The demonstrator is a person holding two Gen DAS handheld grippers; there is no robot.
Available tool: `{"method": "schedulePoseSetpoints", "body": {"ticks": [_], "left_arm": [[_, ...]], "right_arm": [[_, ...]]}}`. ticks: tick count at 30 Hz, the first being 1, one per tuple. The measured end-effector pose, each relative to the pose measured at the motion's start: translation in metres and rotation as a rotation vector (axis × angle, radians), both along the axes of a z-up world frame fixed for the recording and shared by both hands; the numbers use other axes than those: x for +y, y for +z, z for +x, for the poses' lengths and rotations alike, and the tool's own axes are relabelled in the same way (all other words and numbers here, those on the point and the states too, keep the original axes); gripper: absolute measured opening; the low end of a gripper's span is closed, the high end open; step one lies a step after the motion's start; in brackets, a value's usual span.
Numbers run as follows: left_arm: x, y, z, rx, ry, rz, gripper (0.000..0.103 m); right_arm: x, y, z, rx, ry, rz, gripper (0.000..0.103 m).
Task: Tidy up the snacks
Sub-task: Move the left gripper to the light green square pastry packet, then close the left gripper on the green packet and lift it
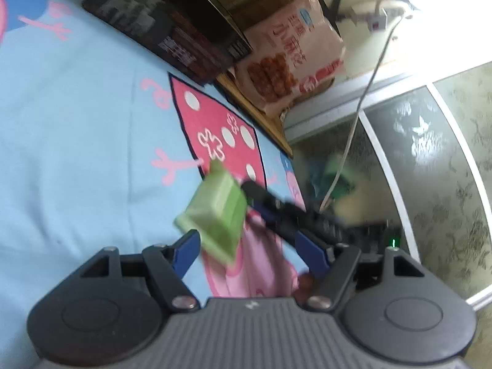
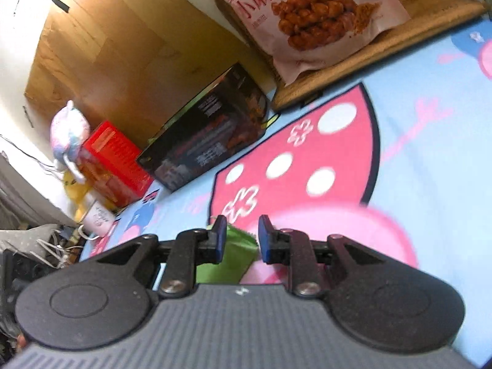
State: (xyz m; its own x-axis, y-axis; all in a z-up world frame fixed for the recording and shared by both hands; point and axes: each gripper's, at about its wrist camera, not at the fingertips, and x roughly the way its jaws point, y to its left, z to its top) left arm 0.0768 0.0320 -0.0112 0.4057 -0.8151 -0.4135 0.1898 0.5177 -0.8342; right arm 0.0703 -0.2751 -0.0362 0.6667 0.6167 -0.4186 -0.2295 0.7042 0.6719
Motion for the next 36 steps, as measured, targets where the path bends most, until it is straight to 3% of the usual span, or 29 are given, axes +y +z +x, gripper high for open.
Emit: {"method": "schedulePoseSetpoints", "body": {"ticks": [5, 9, 11, 13, 16, 19, 22, 25, 27, 29, 30, 31, 36], "left_arm": [[0.023, 0.003, -0.006, -0.019, 0.064, 0.003, 0.07], [0.059, 0.003, -0.019, -0.025, 0.129, -0.005, 0.074], [0.071, 0.005, -0.023, -0.026, 0.145, -0.007, 0.076], [0.08, 0.009, -0.029, -0.041, 0.159, 0.005, 0.08], [0.088, 0.017, -0.037, -0.077, 0.155, 0.052, 0.083], [0.084, 0.019, -0.037, -0.084, 0.117, 0.081, 0.086], [0.069, 0.012, -0.035, -0.077, 0.069, 0.121, 0.084], [0.057, 0.01, -0.033, -0.11, 0.04, 0.14, 0.074], [0.051, 0.005, -0.029, -0.098, 0.024, 0.129, 0.06], [0.048, 0.006, -0.029, -0.115, 0.03, 0.154, 0.057], [0.048, 0.006, -0.03, -0.117, 0.04, 0.168, 0.052], [0.05, 0.007, -0.029, -0.115, 0.049, 0.174, 0.051], [0.063, 0.019, -0.026, -0.132, 0.092, 0.16, 0.05]], "right_arm": [[0.024, 0.001, -0.027, -0.009, 0.077, 0.025, 0.027], [0.056, 0.006, -0.048, -0.047, 0.184, 0.002, 0.034], [0.076, 0.012, -0.058, -0.095, 0.249, -0.062, 0.041], [0.095, 0.02, -0.07, -0.178, 0.274, -0.191, 0.057], [0.117, 0.027, -0.082, -0.292, 0.306, -0.352, 0.066], [0.128, 0.023, -0.085, -0.337, 0.316, -0.473, 0.066], [0.125, 0.015, -0.078, -0.315, 0.306, -0.488, 0.066], [0.125, 0.012, -0.076, -0.325, 0.296, -0.493, 0.065], [0.13, 0.01, -0.076, -0.349, 0.308, -0.522, 0.064], [0.137, 0.008, -0.081, -0.382, 0.295, -0.58, 0.059], [0.141, 0.008, -0.081, -0.402, 0.276, -0.625, 0.05], [0.143, 0.008, -0.08, -0.413, 0.277, -0.642, 0.05], [0.144, 0.013, -0.07, -0.425, 0.267, -0.597, 0.042]]}}
